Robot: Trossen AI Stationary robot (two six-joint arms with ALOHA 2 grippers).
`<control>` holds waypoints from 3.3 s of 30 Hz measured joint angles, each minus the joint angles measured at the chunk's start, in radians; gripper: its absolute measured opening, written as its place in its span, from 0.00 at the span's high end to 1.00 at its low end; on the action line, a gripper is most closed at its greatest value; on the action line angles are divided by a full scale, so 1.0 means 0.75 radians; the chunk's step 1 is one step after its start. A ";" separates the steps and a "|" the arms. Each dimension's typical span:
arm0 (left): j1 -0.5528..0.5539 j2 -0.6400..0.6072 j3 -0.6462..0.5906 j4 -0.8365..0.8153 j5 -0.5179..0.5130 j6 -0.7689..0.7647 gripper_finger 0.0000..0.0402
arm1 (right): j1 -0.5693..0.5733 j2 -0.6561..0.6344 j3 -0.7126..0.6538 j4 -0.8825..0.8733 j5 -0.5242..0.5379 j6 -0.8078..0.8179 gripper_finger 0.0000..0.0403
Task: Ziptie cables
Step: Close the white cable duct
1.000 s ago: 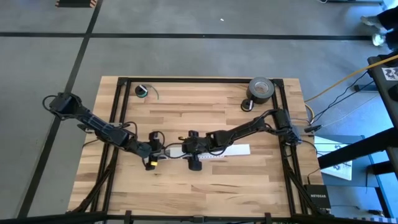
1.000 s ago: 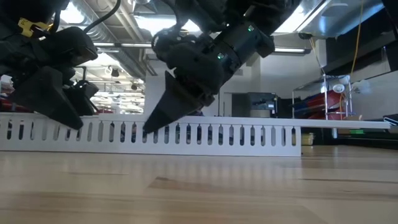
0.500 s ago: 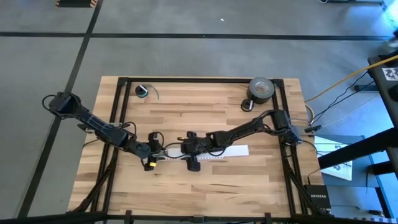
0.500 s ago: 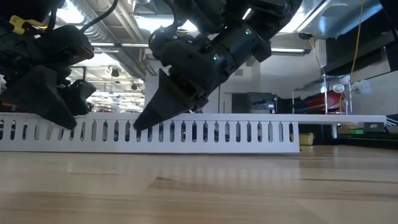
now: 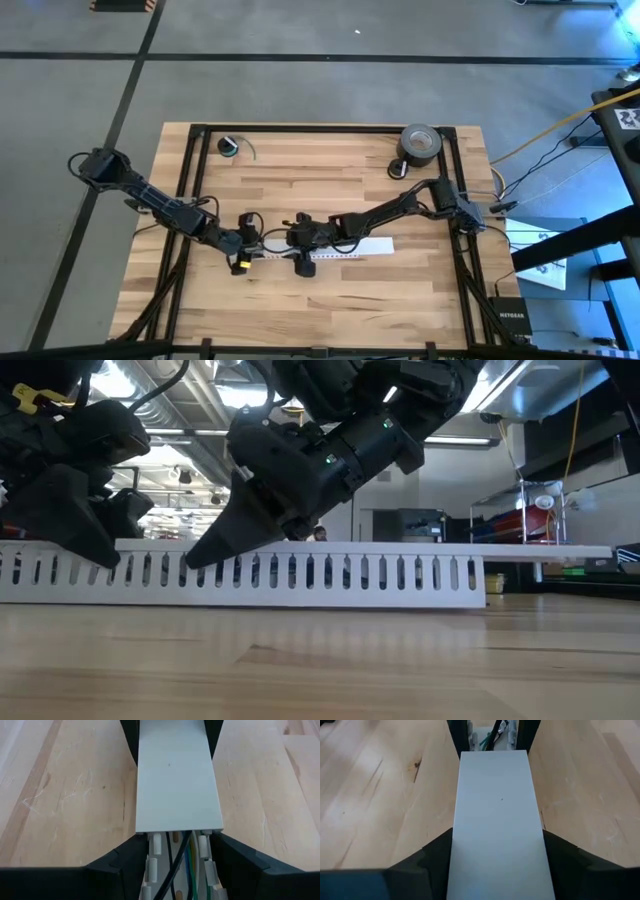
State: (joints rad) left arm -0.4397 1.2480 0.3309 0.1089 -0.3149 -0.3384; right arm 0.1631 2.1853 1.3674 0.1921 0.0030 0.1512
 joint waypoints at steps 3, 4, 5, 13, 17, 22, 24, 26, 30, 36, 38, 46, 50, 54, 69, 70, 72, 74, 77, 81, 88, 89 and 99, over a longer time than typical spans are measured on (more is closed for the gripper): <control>0.000 0.000 0.000 -0.003 0.001 -0.004 0.53 | 0.000 0.010 0.000 0.021 -0.001 0.003 0.47; 0.000 0.000 -0.001 -0.005 0.001 -0.004 0.53 | 0.000 0.012 0.000 0.031 -0.001 0.005 0.46; 0.000 0.000 -0.001 -0.006 0.002 -0.004 0.53 | 0.001 0.018 0.000 0.037 -0.001 0.006 0.46; 0.000 0.001 -0.001 0.002 0.003 -0.002 0.53 | 0.001 0.027 0.003 0.034 0.001 0.016 0.43; 0.003 0.003 0.000 0.026 0.011 0.028 0.50 | 0.001 0.028 0.007 0.062 0.004 0.029 0.38; 0.038 0.004 0.009 0.015 0.032 0.024 0.38 | -0.001 0.020 0.014 0.069 0.006 0.029 0.29; 0.051 0.006 0.028 -0.009 0.061 0.051 0.33 | -0.001 0.010 0.010 0.029 0.006 0.005 0.27; 0.051 -0.003 0.080 -0.082 0.076 0.077 0.30 | -0.005 -0.028 0.009 -0.048 0.007 -0.001 0.25; 0.046 -0.043 0.203 -0.415 0.084 0.074 0.28 | -0.017 -0.143 0.011 -0.268 0.006 -0.011 0.23; 0.008 -0.168 0.290 -0.714 0.064 -0.002 0.28 | -0.019 -0.240 0.007 -0.433 0.000 -0.072 0.23; -0.033 -0.218 0.287 -0.759 0.004 -0.035 0.28 | -0.018 -0.248 0.007 -0.442 -0.015 -0.073 0.23; -0.199 -0.324 0.092 -0.541 -0.130 -0.149 0.28 | -0.016 -0.247 -0.052 -0.327 -0.015 -0.037 0.23; -0.202 -0.309 -0.014 -0.347 -0.192 -0.135 0.28 | -0.016 -0.247 -0.112 -0.218 0.011 -0.026 0.23; -0.186 -0.301 -0.074 -0.249 -0.202 -0.112 0.28 | -0.016 -0.236 -0.134 -0.205 0.016 -0.022 0.23; -0.171 -0.183 -0.085 -0.132 -0.185 -0.099 0.41 | -0.016 -0.174 -0.135 -0.121 0.006 0.001 0.29; -0.170 -0.183 -0.085 -0.133 -0.184 -0.098 0.42 | -0.016 -0.175 -0.135 -0.127 0.007 0.000 0.30; -0.170 -0.183 -0.085 -0.136 -0.183 -0.103 0.42 | -0.016 -0.176 -0.134 -0.144 0.006 0.004 0.33; -0.169 -0.183 -0.085 -0.139 -0.183 -0.104 0.42 | -0.016 -0.176 -0.134 -0.141 -0.011 0.009 0.34; -0.164 -0.183 -0.085 -0.137 -0.181 -0.107 0.42 | -0.016 -0.176 -0.134 -0.115 -0.095 0.022 0.35; -0.148 -0.184 -0.085 -0.140 -0.177 -0.108 0.42 | -0.018 -0.176 -0.135 -0.159 -0.103 0.080 0.32; -0.143 -0.184 -0.085 -0.142 -0.186 -0.110 0.42 | -0.016 -0.176 -0.135 -0.184 -0.044 0.072 0.27; -0.143 -0.184 -0.085 -0.142 -0.186 -0.111 0.42 | -0.016 -0.176 -0.135 -0.183 -0.028 0.072 0.28; -0.143 -0.184 -0.085 -0.146 -0.184 -0.107 0.42 | -0.016 -0.176 -0.135 -0.154 0.029 0.005 0.55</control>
State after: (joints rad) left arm -0.5472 1.1099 0.2668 -0.0002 -0.4533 -0.4191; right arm 0.1513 2.0533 1.2659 0.0768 0.0248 0.1553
